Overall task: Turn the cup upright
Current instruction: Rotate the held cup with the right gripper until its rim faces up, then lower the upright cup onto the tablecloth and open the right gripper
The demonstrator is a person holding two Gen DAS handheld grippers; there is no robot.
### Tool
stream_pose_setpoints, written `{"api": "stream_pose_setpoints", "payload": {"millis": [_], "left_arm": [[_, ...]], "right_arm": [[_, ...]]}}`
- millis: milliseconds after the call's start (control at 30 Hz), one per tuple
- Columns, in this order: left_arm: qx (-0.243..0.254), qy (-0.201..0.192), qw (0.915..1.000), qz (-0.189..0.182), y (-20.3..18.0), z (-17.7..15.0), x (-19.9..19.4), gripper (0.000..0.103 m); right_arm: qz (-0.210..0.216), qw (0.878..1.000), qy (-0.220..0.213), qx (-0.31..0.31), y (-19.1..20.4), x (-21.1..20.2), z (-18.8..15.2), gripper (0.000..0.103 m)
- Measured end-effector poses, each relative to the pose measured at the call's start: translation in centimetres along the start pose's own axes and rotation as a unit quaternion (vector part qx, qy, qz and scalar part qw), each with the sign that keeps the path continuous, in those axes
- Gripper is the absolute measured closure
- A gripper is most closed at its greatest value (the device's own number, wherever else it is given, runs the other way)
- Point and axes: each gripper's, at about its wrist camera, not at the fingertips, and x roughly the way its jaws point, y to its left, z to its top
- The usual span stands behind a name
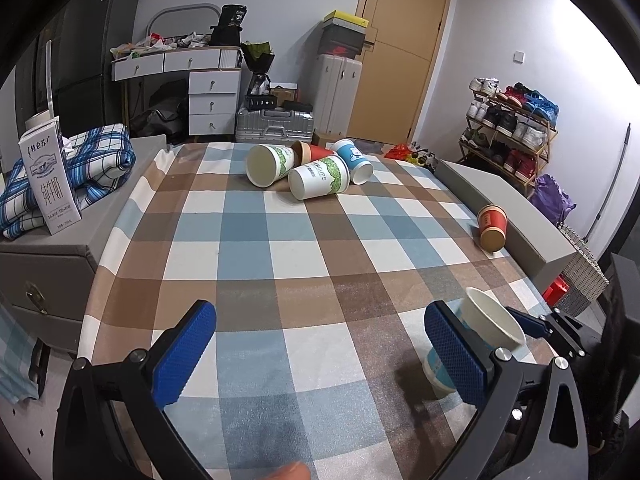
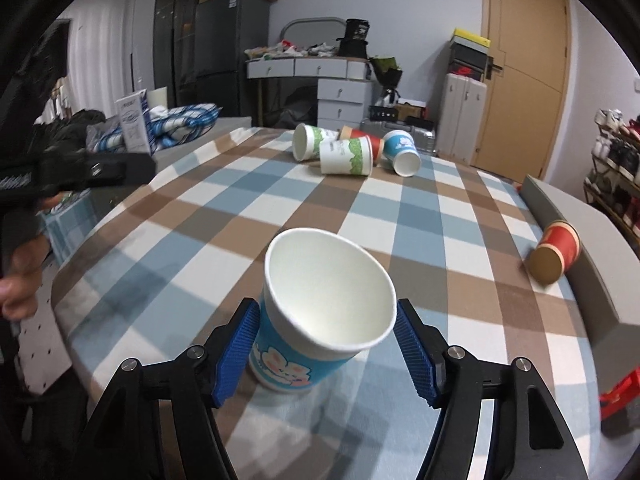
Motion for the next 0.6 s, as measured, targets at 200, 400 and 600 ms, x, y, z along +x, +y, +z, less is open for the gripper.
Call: {"api": "stream_pose_setpoints", "payload": {"millis": [200,400,600], "left_arm": [[-0.006,0.000,1.0000,0.005,0.4,0.0,0.3,0.002],[-0.021,0.005,0.9997,0.012,1.7,0.0,1.1,0.002],[-0.034,0.014,0.9991,0.021,2.8,-0.2,1.7,0.002]], "right_arm": [[-0.008,1.000,-0.012,-0.011,0.5,-0.3,0.4,0.038],[-0.056,0.998,-0.037,-0.003,0.7,2.7,3.2,0.038],[-0.098,0.995,-0.032,-0.014,1.7,6.4,5.4,0.038]]}}
